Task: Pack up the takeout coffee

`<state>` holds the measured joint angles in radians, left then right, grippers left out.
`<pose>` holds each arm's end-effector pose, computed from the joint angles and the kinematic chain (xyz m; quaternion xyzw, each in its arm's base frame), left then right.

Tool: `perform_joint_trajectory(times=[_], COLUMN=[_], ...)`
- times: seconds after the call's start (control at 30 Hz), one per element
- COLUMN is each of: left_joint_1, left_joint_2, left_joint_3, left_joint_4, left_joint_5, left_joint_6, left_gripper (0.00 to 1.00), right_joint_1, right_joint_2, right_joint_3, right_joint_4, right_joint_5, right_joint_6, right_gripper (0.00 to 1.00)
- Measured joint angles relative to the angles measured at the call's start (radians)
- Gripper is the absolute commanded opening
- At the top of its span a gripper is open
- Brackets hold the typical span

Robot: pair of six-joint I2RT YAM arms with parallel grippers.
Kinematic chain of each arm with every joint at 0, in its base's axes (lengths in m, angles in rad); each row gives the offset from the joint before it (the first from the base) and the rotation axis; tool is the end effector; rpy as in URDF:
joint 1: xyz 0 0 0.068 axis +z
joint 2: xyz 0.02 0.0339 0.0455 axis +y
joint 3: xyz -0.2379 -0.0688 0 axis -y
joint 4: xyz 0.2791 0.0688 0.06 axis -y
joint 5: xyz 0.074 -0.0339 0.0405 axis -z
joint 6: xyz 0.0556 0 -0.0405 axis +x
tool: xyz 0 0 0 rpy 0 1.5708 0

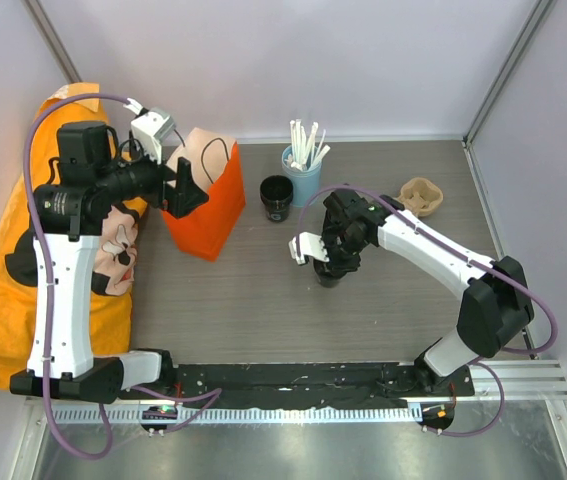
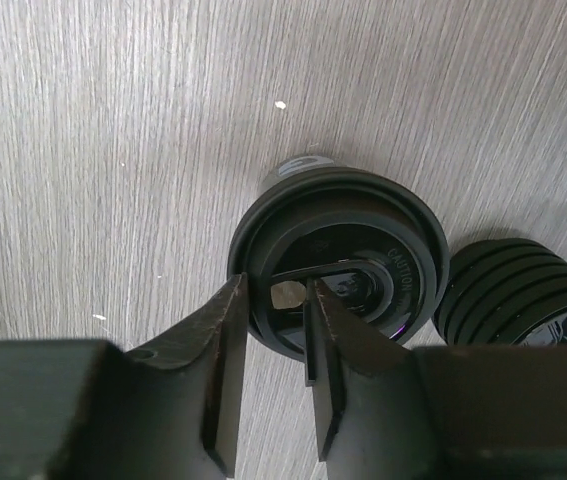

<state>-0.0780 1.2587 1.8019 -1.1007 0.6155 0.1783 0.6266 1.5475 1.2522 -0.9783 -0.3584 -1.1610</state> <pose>0.2529 -0.0520 0.4724 0.2523 0.8077 -0.2413 0.4751 0.2606 0.2127 0.2070 -0.7751 0.5891 0.1316 0.1871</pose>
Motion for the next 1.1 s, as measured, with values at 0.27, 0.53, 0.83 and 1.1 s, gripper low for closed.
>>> perform_joint_trajectory(times=[0.27, 0.53, 0.83, 1.1], left_joint_1=[0.010, 0.023, 0.036, 0.046], left_joint_2=[0.000, 0.000, 0.000, 0.000], left_joint_3=[0.000, 0.000, 0.000, -0.008], left_joint_4=[0.005, 0.005, 0.013, 0.022], left_joint_5=[0.024, 0.044, 0.068, 0.086], left_joint_6=[-0.016, -0.022, -0.033, -0.045], left_gripper=[1.00, 1.00, 1.00, 1.00], right_joint_1=[0.001, 0.004, 0.015, 0.016], right_joint_2=[0.000, 0.000, 0.000, 0.000], right_joint_3=[-0.009, -0.017, -0.011, 0.027], right_joint_4=[-0.019, -0.023, 0.029, 0.026], right_joint_5=[0.033, 0.063, 0.097, 0.116], right_joint_6=[-0.013, -0.015, 0.011, 0.040], right_gripper=[0.25, 0.12, 0.01, 0.01])
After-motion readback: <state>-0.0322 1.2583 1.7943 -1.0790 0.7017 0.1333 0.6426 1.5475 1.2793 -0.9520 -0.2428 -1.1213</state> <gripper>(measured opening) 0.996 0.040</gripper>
